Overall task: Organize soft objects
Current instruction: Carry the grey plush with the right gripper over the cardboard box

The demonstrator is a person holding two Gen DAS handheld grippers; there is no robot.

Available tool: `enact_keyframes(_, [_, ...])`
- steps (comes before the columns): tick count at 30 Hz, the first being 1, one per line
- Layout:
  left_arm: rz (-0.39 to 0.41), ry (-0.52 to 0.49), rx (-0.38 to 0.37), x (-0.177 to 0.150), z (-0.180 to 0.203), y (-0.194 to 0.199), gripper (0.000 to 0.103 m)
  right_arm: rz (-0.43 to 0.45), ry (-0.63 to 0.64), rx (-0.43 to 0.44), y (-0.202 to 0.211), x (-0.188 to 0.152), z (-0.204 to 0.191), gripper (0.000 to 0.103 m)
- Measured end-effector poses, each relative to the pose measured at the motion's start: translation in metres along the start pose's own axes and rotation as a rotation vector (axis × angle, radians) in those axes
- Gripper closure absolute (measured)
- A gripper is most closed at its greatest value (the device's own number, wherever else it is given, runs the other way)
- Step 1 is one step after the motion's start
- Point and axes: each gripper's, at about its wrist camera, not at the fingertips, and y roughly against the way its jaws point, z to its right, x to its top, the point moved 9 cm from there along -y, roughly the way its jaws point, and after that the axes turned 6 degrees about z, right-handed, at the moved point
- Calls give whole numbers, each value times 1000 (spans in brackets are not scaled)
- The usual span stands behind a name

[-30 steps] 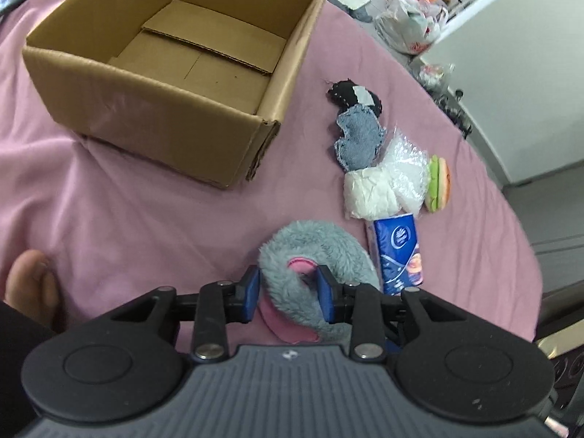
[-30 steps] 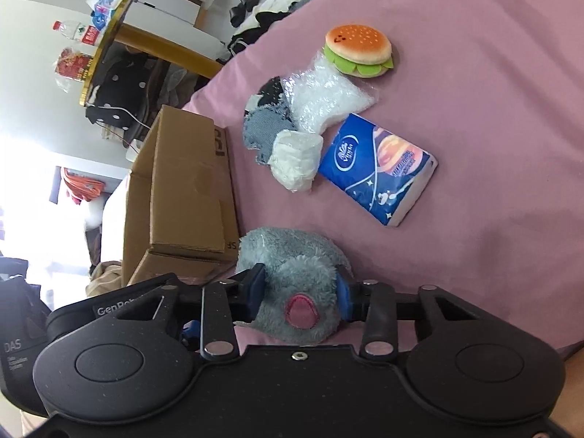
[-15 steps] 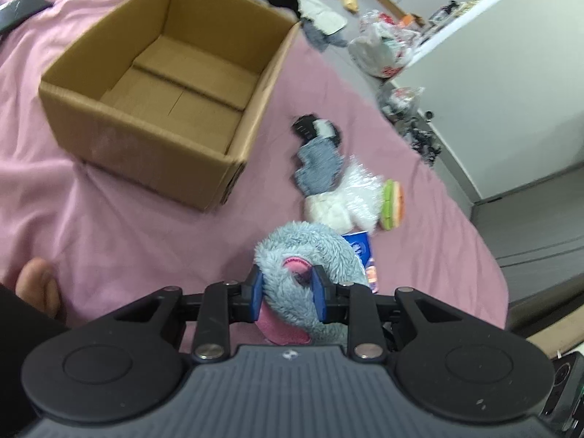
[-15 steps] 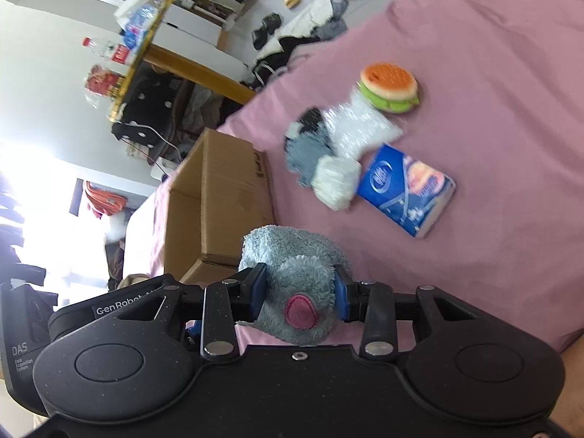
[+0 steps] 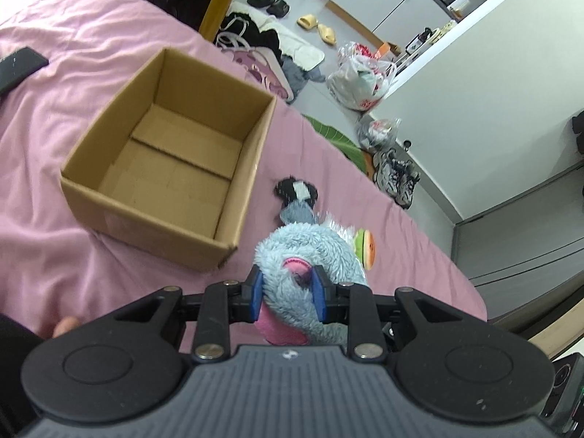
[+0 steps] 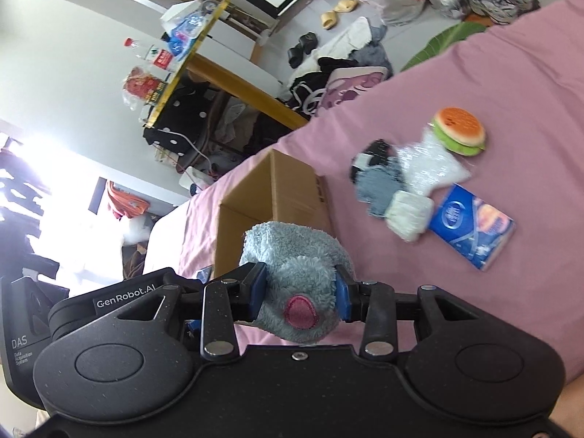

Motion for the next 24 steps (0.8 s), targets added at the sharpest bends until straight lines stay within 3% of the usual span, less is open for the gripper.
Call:
enact_keyframes(12, [60,6,-10,41,-24,14,76,-7,76,31,-32,3,-48,62])
enact_keyframes(24, [86,56,11,86,-65,0,76,-50,117,48,-85,5,-80,62])
